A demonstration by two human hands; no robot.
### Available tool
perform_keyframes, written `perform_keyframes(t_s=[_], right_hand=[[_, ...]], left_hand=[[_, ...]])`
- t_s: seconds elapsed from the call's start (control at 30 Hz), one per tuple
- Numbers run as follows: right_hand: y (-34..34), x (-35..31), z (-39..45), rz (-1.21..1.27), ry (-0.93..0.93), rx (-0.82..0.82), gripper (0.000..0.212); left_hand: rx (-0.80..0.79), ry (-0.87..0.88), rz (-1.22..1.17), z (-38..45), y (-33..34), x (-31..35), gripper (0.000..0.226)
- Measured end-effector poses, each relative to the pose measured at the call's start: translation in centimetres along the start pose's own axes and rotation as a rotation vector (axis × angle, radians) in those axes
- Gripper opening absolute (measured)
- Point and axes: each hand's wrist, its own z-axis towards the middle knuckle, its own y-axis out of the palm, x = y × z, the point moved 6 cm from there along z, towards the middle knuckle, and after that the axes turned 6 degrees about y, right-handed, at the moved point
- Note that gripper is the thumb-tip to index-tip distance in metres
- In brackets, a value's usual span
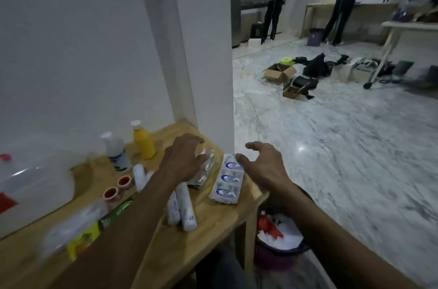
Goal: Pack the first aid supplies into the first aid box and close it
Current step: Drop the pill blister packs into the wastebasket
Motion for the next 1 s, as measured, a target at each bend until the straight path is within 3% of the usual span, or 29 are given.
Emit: perform_keyframes(t_s=[0.23, 0.37, 0.53, 0.7, 1.0], right_hand=[[2.2, 2.5, 1.9, -0.026, 0.095, -0.048, 0.06], [2.4, 2.7, 2.0, 0.005, 0.072, -0.043, 0.05], [2.3, 2.3, 2.0, 0.029, 0.028, -0.047, 0.037], [2.1, 2.5, 2.2, 0.092, 0.034, -0.011, 0.022], [-2.2, 2.3, 3.1, 0.281, 0.044, 0.097, 0.017]], left_hand=[[-0.215, -0.115, 0.038, 2.4, 2.8, -2.4, 0.063], [-0.278, -0.12, 0.043, 2.6, 2.9, -2.3, 0.052], [-0.237, -0.139, 0.013, 2.4, 2.8, -2.2, 0.042], [-0.045, -0.126, -0.046, 2.3, 2.1, -1.8, 0.018], [0.13, -0.044, -0.161, 3.7, -0.3, 1.3, 0.022]])
